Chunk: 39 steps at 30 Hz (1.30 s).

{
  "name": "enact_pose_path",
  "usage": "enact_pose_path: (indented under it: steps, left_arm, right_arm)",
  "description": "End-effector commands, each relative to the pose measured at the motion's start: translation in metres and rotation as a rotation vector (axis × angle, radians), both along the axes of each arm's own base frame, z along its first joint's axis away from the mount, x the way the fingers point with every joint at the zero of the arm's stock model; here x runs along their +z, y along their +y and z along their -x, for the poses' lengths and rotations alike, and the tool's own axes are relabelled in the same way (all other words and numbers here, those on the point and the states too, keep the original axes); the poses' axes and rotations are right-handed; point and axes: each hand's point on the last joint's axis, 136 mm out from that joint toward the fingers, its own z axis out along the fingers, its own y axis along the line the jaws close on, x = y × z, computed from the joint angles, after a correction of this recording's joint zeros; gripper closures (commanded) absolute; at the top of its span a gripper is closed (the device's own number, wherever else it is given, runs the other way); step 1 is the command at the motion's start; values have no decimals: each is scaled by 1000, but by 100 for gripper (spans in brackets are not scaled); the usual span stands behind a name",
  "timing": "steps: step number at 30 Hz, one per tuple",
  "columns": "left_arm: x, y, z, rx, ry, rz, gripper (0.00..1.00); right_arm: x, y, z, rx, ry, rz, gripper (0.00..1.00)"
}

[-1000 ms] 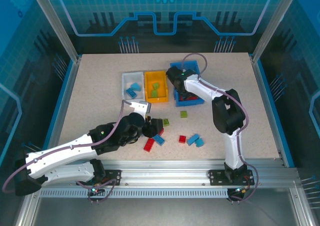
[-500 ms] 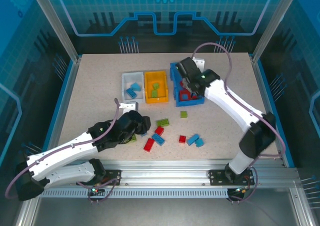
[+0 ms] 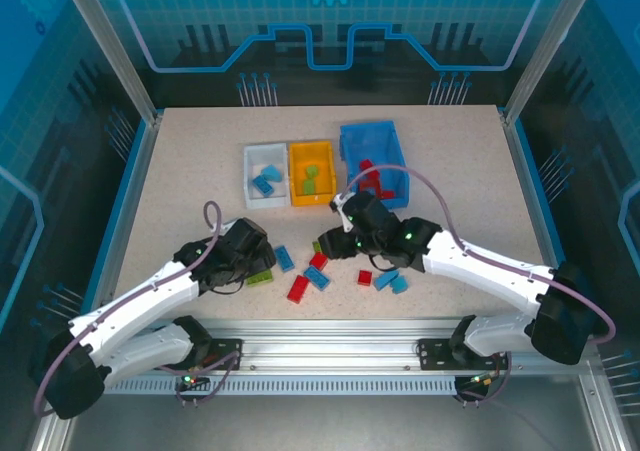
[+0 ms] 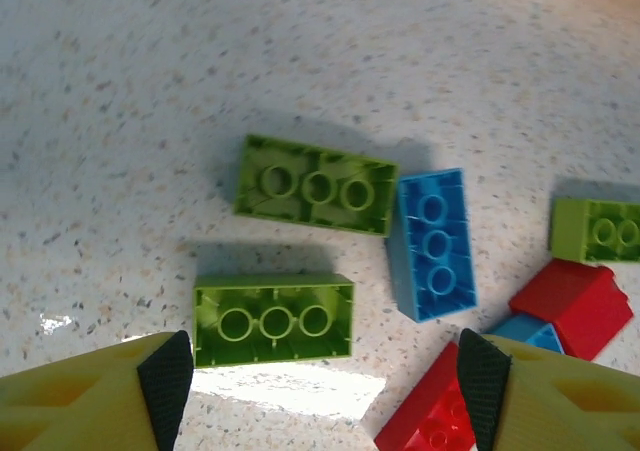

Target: Sort the legos into containers by color

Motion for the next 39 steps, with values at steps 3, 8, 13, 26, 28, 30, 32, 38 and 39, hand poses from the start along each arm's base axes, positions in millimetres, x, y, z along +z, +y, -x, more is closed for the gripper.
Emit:
enact_pose_path:
  steps: [3,8,13,26,28,30,32,38,39]
  left_arm:
    - [-17,0,-9,197,25,166,24]
    - [-28,3,-28,330,28,239,24]
    - [-41,6,-38,416,40,257,26]
    - [-17,3,-52,355,16,193,30]
    - [-6,-3,-46,317,-4,178,30]
    - [-3,-11,-36,287,-1,165,30]
    - [-6,-21,-27,259,15,169,30]
    - [-20,-48,-27,196,52,159,30]
    - [-22,-52,-27,184,59,150,30]
  right_arm:
    - [4,33,14,76,-5,-93,42]
    - [5,53,23,136,4,-101,40]
    - [5,67,29,167,-2,-92,39]
    - [4,67,28,146,-13,-80,39]
    - [7,63,27,137,-24,-78,39]
    - [11,59,27,129,-40,-80,39]
    - [14,54,26,117,-55,-80,39]
    - [21,39,23,72,-86,-94,38]
    - [23,37,23,65,-91,-96,37]
